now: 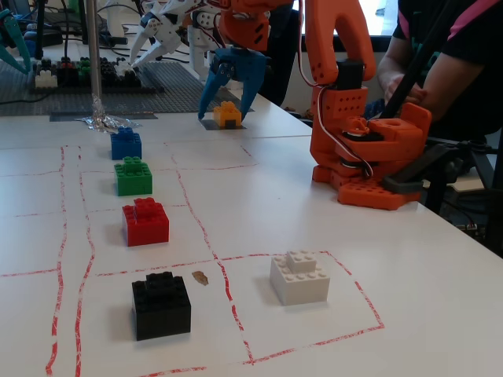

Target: Grab the block and put it in the grey marker

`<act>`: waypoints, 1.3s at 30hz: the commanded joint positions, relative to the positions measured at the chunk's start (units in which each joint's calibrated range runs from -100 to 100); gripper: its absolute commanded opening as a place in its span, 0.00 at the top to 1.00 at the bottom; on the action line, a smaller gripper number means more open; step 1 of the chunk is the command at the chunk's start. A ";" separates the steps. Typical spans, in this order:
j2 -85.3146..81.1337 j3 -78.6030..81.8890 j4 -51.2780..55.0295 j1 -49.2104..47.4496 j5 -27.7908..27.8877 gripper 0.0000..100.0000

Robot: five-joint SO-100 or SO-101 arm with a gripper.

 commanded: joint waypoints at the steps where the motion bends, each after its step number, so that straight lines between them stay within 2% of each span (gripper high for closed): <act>1: -7.17 -2.86 0.53 0.46 -0.54 0.63; 13: -21.82 -2.77 18.00 -4.39 -3.37 0.54; 15: -25.78 0.59 17.92 -6.34 -4.20 0.58; 18: -32.07 6.84 17.43 -9.95 -5.37 0.73; 21: -38.11 12.92 17.35 -14.01 -6.59 0.80; 28: -50.77 25.70 17.35 -26.27 -10.84 0.89; 33: -58.96 32.86 16.77 -38.62 -16.21 1.00; 39: -64.30 37.94 16.04 -54.24 -25.15 1.00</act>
